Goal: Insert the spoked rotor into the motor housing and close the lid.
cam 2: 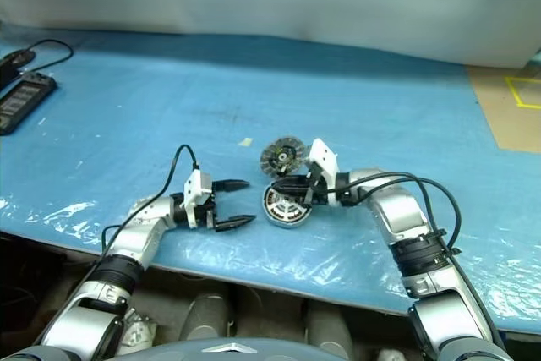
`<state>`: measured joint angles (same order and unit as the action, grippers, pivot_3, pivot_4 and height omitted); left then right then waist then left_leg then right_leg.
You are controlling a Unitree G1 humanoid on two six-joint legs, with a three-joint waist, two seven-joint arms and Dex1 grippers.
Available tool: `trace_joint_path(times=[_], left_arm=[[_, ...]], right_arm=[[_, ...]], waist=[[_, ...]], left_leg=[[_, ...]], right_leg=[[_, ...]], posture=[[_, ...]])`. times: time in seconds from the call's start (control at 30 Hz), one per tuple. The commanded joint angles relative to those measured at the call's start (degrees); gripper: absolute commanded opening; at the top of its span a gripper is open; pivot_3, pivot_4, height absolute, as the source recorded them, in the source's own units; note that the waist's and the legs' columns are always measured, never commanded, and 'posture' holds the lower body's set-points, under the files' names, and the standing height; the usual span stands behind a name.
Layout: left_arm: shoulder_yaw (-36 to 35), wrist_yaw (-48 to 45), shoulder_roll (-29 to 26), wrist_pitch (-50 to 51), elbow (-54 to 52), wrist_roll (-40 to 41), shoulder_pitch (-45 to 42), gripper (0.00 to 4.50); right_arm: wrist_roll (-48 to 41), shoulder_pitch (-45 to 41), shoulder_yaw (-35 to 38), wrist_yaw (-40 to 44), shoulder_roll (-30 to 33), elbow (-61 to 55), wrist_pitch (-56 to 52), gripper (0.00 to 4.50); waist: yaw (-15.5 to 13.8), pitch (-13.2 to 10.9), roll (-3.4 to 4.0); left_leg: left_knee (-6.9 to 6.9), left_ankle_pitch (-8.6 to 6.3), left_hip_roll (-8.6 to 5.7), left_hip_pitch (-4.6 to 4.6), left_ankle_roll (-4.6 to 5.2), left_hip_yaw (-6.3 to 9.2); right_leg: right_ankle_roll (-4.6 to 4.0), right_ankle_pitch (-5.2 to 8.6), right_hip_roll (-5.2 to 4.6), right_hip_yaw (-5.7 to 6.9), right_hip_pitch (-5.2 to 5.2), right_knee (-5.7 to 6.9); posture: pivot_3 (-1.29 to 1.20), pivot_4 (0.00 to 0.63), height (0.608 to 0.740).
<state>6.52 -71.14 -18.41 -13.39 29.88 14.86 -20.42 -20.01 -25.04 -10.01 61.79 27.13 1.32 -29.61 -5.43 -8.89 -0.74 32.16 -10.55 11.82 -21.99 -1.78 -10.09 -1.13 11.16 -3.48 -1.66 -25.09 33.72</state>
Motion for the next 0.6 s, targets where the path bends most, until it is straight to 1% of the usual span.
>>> trace_joint_path(times=[0.03, 0.1, 0.27, 0.37, 0.43, 0.47, 0.6], left_arm=[[-0.43, -0.12, -0.13, -0.23, 0.63, 0.16, -0.95, 4.50], [-0.51, 0.02, -0.47, 1.08, 0.57, 0.25, -1.15, 4.50], [-2.60, 0.92, -3.06, 8.32, -0.60, 2.10, -2.83, 4.50], [-4.87, 2.63, -3.82, 5.83, 1.96, 1.90, -5.32, 4.50], [-5.80, 2.13, -3.89, 6.06, 3.17, 2.54, -6.64, 4.50], [-6.22, 3.43, -3.73, 4.47, 4.42, 1.74, -7.79, 4.50], [-6.71, 6.12, -2.91, 4.00, 10.37, 0.51, -13.40, 4.50]], right_arm=[[-1.85, -0.26, 2.07, -0.40, 0.48, -2.20, -0.53, 0.65], [-0.97, 0.37, 1.76, -0.48, 1.26, -2.14, 0.16, 0.65], [-2.78, 2.86, 5.31, -1.06, 2.98, -3.91, 0.82, 0.65], [-4.57, 5.28, 7.06, 0.25, 4.55, -5.76, 0.21, 0.07], [-5.40, 6.25, 7.70, 0.62, 5.05, -6.23, 0.31, 0.03], [-4.87, 6.67, 7.89, 0.34, 5.34, -5.94, 1.07, 0.03], [-2.20, 7.78, 7.91, -1.41, 5.98, -4.35, 3.95, 0.03]], waist=[[0.01, 0.00, 0.01], [0.02, -0.01, 0.01], [0.05, -0.01, 0.02], [0.09, -0.03, 0.02], [0.00, -0.03, 0.01], [0.00, -0.03, 0.01], [-0.03, -0.03, 0.01]], left_leg=[[0.00, -0.01, 0.01, 0.02, 0.01, 0.00], [0.00, -0.01, 0.01, 0.03, 0.00, 0.00], [0.01, -0.01, 0.02, 0.06, 0.00, 0.00], [0.01, -0.01, 0.01, 0.05, 0.00, 0.00], [0.01, -0.01, 0.00, 0.04, 0.00, 0.00], [0.01, -0.01, 0.00, 0.04, 0.00, 0.00], [0.05, -0.01, -0.02, 0.04, 0.00, 0.00]], right_leg=[[-0.02, 0.01, 0.01, 0.00, 0.00, 0.01], [-0.03, 0.02, 0.00, 0.00, 0.01, 0.02], [-0.02, 0.02, -0.02, -0.02, 0.03, 0.04], [-0.03, 0.02, 0.01, -0.02, 0.03, 0.02], [-0.03, 0.02, 0.00, -0.01, 0.03, 0.02], [-0.03, 0.02, 0.01, -0.01, 0.03, 0.02], [-0.03, 0.02, -0.02, 0.00, 0.05, 0.04]], posture=[[0.00, 0.150, 0.740], [0.00, 0.150, 0.740], [0.00, 0.150, 0.740], [0.00, 0.150, 0.740], [0.00, 0.150, 0.740], [0.00, 0.150, 0.740], [0.00, 0.150, 0.740]])
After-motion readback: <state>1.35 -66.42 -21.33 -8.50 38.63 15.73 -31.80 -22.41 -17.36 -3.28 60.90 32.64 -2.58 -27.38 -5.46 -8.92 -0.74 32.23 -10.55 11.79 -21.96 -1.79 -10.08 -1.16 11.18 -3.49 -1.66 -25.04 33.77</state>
